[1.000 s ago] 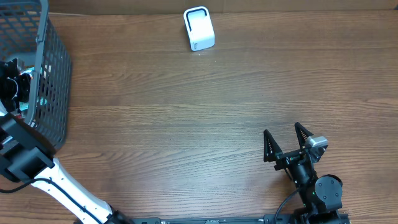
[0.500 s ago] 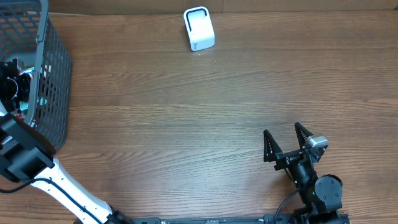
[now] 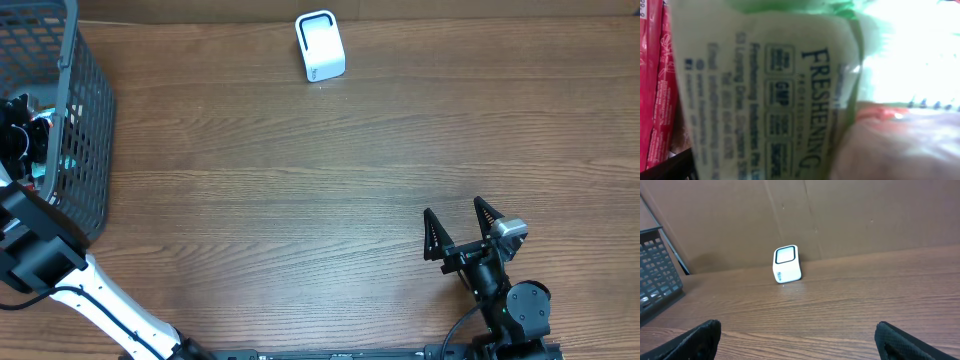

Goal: Scan the item barcode
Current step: 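Lower the left gripper into the basket and grasp the teal wipes packet, then lift the teal wipes packet out of the basket with the left gripper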

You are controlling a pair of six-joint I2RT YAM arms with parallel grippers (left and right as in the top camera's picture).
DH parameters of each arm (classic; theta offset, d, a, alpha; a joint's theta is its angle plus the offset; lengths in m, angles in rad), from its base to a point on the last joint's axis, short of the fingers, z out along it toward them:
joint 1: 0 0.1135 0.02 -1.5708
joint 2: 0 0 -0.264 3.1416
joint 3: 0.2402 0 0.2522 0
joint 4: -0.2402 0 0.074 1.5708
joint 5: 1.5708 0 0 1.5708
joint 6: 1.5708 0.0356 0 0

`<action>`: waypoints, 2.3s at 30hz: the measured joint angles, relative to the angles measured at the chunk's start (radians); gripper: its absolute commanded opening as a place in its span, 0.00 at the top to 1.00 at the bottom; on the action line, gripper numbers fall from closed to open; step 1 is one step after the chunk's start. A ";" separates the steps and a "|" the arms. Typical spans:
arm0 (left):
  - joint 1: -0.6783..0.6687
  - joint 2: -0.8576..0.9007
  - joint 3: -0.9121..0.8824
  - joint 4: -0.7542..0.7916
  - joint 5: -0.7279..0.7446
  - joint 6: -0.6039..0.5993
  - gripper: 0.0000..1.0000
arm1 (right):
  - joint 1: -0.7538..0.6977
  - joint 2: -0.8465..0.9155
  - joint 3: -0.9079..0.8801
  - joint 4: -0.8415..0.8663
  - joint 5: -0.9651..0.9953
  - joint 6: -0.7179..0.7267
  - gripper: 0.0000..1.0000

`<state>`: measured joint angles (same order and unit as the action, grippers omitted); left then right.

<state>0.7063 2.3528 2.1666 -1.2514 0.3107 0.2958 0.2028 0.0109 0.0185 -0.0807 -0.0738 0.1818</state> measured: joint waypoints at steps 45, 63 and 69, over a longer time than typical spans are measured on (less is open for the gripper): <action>-0.013 -0.299 0.102 -0.004 -0.010 -0.166 0.60 | 0.000 0.000 0.000 0.000 0.000 0.000 0.00; -0.235 -0.686 0.125 -0.231 -0.035 -0.324 0.62 | 0.000 0.000 0.000 0.000 0.000 0.000 0.00; -0.443 -0.690 0.120 -0.300 -0.119 -0.328 0.65 | 0.000 0.000 0.000 0.000 0.000 0.001 0.00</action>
<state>0.2630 1.6627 2.2868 -1.5513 0.1921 -0.0319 0.2028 0.0109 0.0185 -0.0803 -0.0738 0.1825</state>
